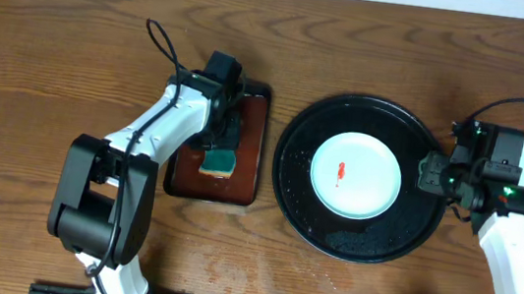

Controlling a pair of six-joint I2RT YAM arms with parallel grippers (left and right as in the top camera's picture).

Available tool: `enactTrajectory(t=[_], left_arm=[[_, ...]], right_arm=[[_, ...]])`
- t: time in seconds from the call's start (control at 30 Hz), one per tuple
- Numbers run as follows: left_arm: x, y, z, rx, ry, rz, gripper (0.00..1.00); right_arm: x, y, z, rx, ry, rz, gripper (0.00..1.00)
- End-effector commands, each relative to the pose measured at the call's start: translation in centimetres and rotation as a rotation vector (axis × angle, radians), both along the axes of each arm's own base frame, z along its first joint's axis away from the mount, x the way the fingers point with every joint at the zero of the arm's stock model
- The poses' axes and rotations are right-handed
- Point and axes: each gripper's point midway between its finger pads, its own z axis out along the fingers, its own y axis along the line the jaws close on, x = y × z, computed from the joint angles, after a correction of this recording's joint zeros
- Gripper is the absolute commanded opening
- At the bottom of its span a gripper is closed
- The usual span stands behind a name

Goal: Clean dirty plates on tray and stack at the side
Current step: 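Grasp the sponge with left gripper and carry it onto the plate, then scrub the red-smeared plate with the sponge while right gripper holds it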

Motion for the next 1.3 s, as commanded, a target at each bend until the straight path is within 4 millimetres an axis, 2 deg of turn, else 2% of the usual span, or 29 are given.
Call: enactTrajectory(t=[0.0,0.03,0.1,0.13,0.3,0.43,0.53,0.73,0.83,0.93,1.07,1.27], left_arm=[[-1.1,0.7,-2.8,0.040,0.064,0.031,0.33],[-1.2,0.7,-3.2,0.044,0.073,0.031,0.28],[-1.7,0.7,-3.9,0.045,0.100,0.030,0.10],[-1.9,0.7,-3.9,0.044,0.109,0.030,0.08],[-1.7,0.7,-2.3,0.045,0.109,0.004,0.07],[-0.8,0.4,0.9,0.036,0.071,-0.023,0.07],[0.0,-0.4,4.4,-0.007,0.019,-0.038,0.07],[0.6,-3.8,9.9,-0.174,-0.103,-0.103,0.07],[0.5,-5.9,11.1,-0.239,-0.141,-0.147,0.07],[0.2,-8.2,11.4,-0.270,-0.162,-0.204,0.07],[-0.7,-11.3,10.7,-0.286,-0.179,-0.287,0.07],[-2.3,-17.4,9.1,-0.328,-0.184,-0.376,0.08]], right_arm=[[0.7,-0.3,-1.4,0.028,0.040,-0.020,0.47],[0.9,0.0,-1.9,0.045,0.050,0.001,0.47],[1.1,1.2,-2.9,0.083,0.065,0.077,0.47],[1.2,1.6,-3.3,0.102,0.073,0.106,0.46],[1.3,2.2,-5.3,0.126,0.118,0.154,0.45],[1.5,2.2,-6.3,0.120,0.132,0.173,0.42],[1.6,2.2,-6.7,0.111,0.137,0.197,0.40],[1.3,3.6,-8.6,0.137,0.186,0.248,0.36],[1.1,4.4,-10.1,0.144,0.220,0.271,0.23],[0.7,5.1,-11.4,0.155,0.262,0.274,0.01],[0.4,6.1,-11.7,0.158,0.279,0.288,0.01],[-0.7,7.7,-11.7,0.153,0.314,0.338,0.01]])
